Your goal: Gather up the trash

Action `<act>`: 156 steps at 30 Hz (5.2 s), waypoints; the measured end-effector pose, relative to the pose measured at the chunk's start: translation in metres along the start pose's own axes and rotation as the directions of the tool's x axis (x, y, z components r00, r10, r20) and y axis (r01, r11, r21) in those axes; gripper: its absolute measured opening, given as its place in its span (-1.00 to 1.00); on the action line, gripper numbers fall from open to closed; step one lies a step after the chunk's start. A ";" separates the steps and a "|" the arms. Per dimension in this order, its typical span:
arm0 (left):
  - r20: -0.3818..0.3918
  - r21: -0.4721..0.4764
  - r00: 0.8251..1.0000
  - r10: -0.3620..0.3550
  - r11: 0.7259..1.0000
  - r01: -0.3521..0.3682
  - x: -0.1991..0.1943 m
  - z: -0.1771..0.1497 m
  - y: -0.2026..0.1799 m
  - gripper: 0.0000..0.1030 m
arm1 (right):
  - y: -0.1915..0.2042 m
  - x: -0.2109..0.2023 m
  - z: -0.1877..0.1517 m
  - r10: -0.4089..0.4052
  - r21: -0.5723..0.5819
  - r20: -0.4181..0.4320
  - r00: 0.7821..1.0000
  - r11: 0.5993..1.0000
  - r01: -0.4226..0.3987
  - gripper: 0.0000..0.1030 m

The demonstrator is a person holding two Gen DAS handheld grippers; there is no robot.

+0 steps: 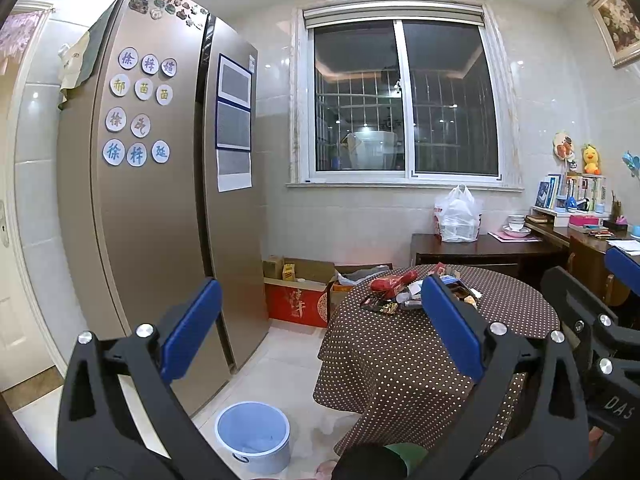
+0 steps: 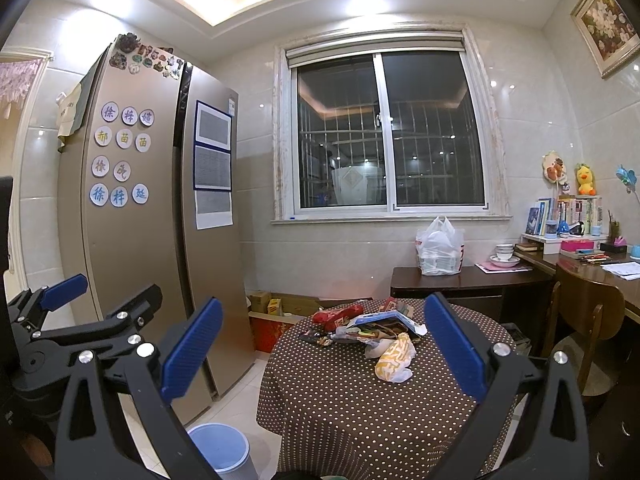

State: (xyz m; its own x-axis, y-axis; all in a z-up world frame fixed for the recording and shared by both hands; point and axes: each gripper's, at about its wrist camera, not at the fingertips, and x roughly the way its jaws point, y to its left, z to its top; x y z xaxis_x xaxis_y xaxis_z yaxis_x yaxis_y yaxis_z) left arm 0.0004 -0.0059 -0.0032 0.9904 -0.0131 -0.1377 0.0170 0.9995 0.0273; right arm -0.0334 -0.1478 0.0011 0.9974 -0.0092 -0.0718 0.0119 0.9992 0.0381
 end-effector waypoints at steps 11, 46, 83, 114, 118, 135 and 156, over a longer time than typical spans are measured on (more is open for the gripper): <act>-0.012 -0.004 1.000 0.003 1.000 -0.003 0.003 -0.006 0.005 0.89 | 0.006 -0.003 -0.001 0.005 -0.022 0.005 1.000 1.000 -0.005 0.92; -0.067 0.003 0.998 -0.011 1.000 0.011 0.024 -0.007 0.004 0.89 | 0.006 0.016 -0.008 0.046 -0.039 -0.015 0.999 0.998 -0.046 0.92; -0.436 -0.041 0.865 -0.249 0.966 0.257 0.266 -0.080 -0.114 0.88 | -0.138 0.236 -0.102 -0.131 0.137 -0.437 0.890 0.968 0.210 0.92; -0.562 -0.276 0.723 -0.403 0.915 0.295 0.383 -0.103 -0.178 0.72 | -0.204 0.342 -0.150 -0.010 0.265 -0.602 0.799 0.941 0.211 -0.19; -0.582 -0.276 0.702 -0.410 0.912 0.304 0.393 -0.110 -0.186 0.42 | -0.210 0.341 -0.149 0.001 0.285 -0.590 0.807 0.936 0.207 -0.19; -0.530 -0.295 0.664 -0.528 0.848 0.440 0.357 -0.097 -0.179 -0.75 | -0.183 0.315 -0.129 0.037 0.285 -0.540 0.841 0.948 0.141 -0.19; -0.371 -0.230 0.853 -0.369 0.926 0.300 0.270 -0.070 -0.015 -0.76 | -0.022 0.308 -0.106 0.242 0.214 -0.524 0.816 0.965 -0.150 -0.19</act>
State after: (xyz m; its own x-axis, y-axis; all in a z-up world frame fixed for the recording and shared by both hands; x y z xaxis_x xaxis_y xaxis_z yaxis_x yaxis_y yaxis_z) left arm 0.2578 -0.0227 -0.1104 0.7872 -0.3686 -0.4943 0.2817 0.9281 -0.2435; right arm 0.2656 -0.1685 -0.1274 0.7796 0.2551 -0.5719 -0.1224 0.9577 0.2604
